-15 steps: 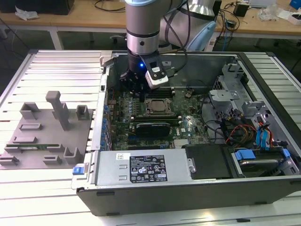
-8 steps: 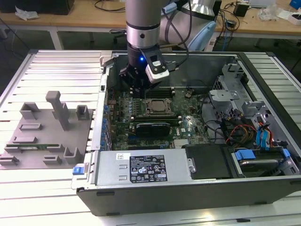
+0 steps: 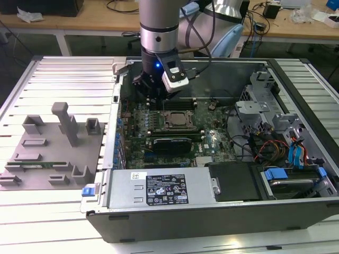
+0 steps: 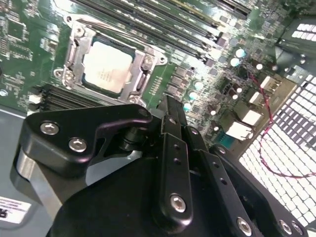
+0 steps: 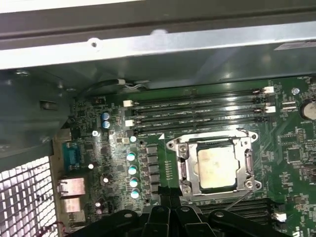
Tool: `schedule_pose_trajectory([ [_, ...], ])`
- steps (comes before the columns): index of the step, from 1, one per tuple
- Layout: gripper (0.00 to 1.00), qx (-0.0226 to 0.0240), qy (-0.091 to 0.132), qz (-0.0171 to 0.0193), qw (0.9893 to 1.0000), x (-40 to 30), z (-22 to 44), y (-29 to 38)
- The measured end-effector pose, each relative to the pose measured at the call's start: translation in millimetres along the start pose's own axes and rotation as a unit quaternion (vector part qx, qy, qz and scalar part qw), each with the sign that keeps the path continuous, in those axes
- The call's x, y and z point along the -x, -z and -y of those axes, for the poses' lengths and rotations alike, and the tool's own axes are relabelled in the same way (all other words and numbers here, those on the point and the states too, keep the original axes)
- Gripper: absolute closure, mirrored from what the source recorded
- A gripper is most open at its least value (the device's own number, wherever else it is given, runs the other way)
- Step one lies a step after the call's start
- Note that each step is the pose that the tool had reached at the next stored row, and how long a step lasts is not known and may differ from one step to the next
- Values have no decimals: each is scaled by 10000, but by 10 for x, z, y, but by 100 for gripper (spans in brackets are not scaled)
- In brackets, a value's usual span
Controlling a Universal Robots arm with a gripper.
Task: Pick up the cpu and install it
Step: 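Install the first cpu locking lever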
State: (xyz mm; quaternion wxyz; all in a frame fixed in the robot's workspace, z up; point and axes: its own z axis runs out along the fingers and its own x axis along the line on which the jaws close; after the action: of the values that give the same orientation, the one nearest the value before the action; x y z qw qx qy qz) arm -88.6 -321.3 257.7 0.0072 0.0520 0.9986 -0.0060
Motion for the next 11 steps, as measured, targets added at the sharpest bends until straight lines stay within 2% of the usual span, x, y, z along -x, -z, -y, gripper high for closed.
schedule_pose_trajectory([
  [1,89,1,-1,1,10000,-7,0,-1],
  [2,89,31,-1,-3,10000,-10,1,-1],
  [3,89,103,-2,-11,9999,-10,1,-1],
  [4,89,244,-4,-24,9997,-10,1,-1],
  [6,89,420,-6,-43,9991,-10,1,-1],
  [7,89,547,-8,-56,9985,-10,1,-1],
  [8,89,637,-10,-65,9979,-10,1,-1],
  [9,89,818,-13,-84,9966,-10,1,-1],
  [10,89,952,-14,-98,9954,-10,1,-1],
  [11,89,1023,-15,-105,9947,-10,1,-1],
])
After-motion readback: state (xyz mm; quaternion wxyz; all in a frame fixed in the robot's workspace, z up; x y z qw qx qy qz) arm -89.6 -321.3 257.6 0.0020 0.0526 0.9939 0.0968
